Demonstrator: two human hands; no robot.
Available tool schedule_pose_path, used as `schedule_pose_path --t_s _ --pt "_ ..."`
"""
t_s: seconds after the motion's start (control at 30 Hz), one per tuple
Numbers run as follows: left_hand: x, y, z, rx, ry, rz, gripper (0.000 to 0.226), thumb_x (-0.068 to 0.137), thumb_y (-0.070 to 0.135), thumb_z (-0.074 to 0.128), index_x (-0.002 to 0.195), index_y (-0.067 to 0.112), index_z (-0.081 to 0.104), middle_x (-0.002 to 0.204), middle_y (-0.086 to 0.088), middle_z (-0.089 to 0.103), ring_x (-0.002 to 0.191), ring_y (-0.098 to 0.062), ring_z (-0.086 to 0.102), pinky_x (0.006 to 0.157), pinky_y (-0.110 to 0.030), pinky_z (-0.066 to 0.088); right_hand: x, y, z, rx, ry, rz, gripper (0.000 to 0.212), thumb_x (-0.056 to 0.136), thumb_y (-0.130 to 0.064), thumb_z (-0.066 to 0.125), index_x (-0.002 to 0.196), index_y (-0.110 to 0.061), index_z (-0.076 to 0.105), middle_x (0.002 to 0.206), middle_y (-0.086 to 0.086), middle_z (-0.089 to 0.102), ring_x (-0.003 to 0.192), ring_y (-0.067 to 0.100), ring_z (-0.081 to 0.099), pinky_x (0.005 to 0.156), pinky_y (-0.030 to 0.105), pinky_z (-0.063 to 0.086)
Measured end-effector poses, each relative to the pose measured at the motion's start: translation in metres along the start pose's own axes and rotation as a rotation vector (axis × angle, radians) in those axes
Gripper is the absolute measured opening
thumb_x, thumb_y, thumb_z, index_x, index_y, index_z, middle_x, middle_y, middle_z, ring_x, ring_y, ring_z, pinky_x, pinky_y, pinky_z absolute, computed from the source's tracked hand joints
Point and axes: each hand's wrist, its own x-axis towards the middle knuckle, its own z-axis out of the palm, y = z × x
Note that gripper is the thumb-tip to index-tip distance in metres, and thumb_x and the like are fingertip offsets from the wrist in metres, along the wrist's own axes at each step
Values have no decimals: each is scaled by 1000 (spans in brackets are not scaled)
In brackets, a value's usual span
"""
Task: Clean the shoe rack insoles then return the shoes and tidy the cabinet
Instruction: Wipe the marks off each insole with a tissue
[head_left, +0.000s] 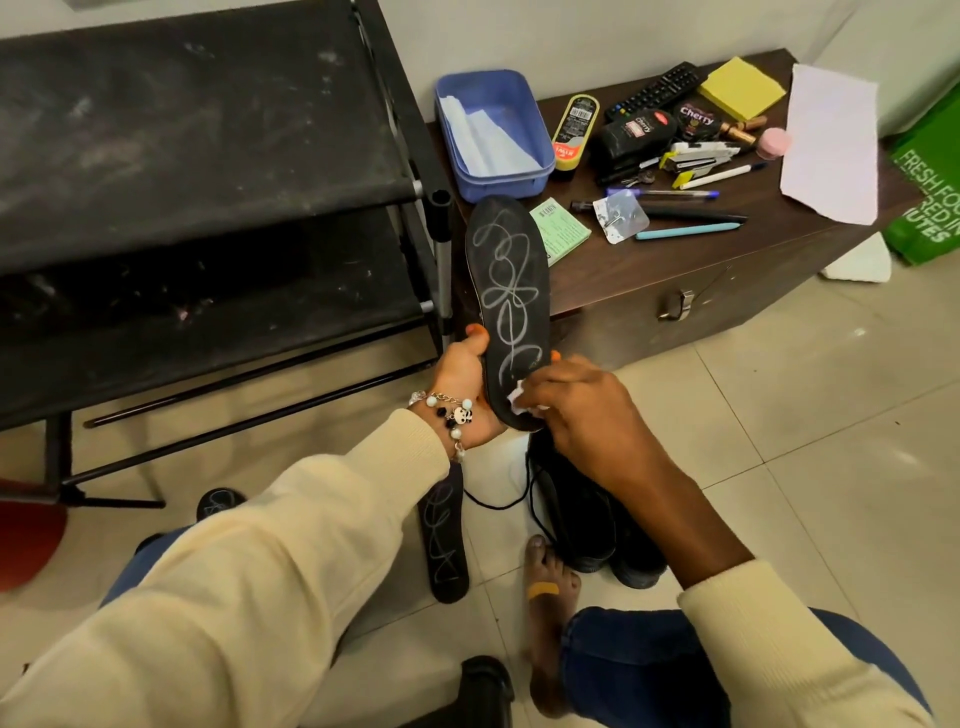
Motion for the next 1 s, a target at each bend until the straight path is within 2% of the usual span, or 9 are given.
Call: schedule_pose_path --t_s 0.07,0.13,0.23,0.3,0.47,0.57,0.63,0.83,1.0 --pt "1 0 -1 -4 -13 5 61 97 58 31 112 9 63 99 -21 71 92 -31 67 81 -45 50 0 7 -1 -37 15 92 35 92 -7 51 123 -18 64 130 -1 56 119 20 45 95 21 35" --pt "0 0 0 4 -3 -3 60 97 57 31 110 9 64 96 -19 73 87 -29 69 76 -41 53 0 -4 4 -31 32 90 34 90 -3 52 120 -13 65 127 4 57 118 24 47 96 26 37" --pt "1 1 1 54 50 34 62 97 56 32 125 9 60 117 -18 67 102 -30 65 74 -36 54 0 -21 8 45 3 -19 27 88 0 55 110 -6 70 117 11 62 111 31 52 92 36 43" --pt "-1 1 2 60 44 39 61 97 56 32 126 10 59 120 -18 65 102 -30 65 76 -38 53 2 -14 1 29 -54 -54 29 90 -4 54 115 -10 68 122 6 60 115 25 50 95 32 39" --pt "-2 0 -1 25 13 31 52 98 53 34 105 12 65 88 -16 74 72 -27 72 66 -38 56 5 3 -9 -75 -75 149 36 90 -6 53 123 -16 63 130 2 53 120 19 46 98 25 38" --pt "0 1 1 10 23 41 54 97 53 36 115 10 63 100 -19 72 78 -29 71 63 -39 59 5 -17 -1 -27 -72 41 29 92 -9 51 115 -13 68 122 5 58 114 22 51 94 32 42" --pt "0 2 1 2 29 51 53 98 52 36 111 9 64 95 -20 73 73 -29 72 56 -38 59 3 -22 -1 47 -70 -21 26 92 -10 53 111 -12 70 116 7 62 111 24 53 92 39 43" --pt "-3 -1 3 3 31 47 50 98 48 36 121 12 62 107 -15 69 92 -28 64 76 -40 51 9 7 -3 -28 35 209 34 89 -6 55 120 -16 65 126 3 58 116 19 50 97 25 39" --pt "-1 1 1 34 90 55 49 97 51 37 118 14 63 108 -10 70 93 -25 65 71 -34 50 17 -24 8 102 73 45 23 84 0 55 100 -2 72 101 15 66 99 30 56 82 40 46"
